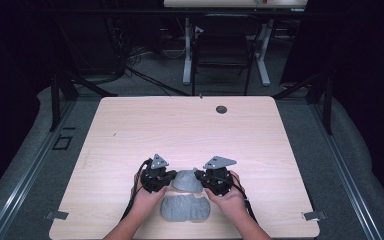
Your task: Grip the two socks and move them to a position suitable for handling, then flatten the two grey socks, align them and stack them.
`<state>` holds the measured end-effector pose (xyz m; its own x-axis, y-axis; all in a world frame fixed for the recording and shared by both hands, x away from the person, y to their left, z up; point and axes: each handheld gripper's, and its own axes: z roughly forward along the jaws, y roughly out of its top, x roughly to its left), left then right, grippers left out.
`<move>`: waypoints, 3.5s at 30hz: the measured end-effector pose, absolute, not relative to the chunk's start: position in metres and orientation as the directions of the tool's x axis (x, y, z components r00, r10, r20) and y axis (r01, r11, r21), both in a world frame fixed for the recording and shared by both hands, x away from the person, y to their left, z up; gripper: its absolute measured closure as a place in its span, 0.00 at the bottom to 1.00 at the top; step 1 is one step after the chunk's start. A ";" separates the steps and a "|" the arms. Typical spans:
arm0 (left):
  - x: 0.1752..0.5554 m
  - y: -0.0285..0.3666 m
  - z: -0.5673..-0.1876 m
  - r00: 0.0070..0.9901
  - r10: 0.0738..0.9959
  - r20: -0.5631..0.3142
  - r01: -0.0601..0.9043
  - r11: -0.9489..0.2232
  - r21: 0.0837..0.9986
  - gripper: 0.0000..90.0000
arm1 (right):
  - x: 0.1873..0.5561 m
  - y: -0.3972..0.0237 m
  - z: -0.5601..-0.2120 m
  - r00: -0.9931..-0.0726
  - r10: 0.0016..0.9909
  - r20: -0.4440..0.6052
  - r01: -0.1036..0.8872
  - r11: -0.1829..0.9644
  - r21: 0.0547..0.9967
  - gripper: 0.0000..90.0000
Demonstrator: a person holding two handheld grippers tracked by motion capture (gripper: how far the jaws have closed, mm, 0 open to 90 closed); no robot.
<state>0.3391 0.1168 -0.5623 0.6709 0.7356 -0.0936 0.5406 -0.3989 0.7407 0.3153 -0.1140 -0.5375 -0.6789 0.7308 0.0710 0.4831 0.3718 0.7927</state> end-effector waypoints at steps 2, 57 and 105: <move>0.338 0.119 -0.561 0.662 0.743 -0.102 0.546 -0.385 0.744 0.98 | 0.315 -0.116 -0.538 -0.677 0.733 0.062 0.481 0.377 0.792 0.97; 0.339 0.140 -0.563 0.634 0.760 -0.145 0.569 -0.331 0.753 0.74 | 0.329 -0.144 -0.548 -0.616 0.781 0.104 0.565 0.346 0.749 0.74; 0.335 0.141 -0.543 0.671 0.731 -0.121 0.539 -0.370 0.757 0.98 | 0.333 -0.132 -0.538 -0.640 0.764 0.083 0.552 0.381 0.742 0.96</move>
<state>0.3348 0.1415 -0.5426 0.6712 0.7313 -0.1209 0.5391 -0.3697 0.7568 0.3327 -0.1320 -0.5385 -0.6397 0.7641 0.0833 0.5517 0.3810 0.7420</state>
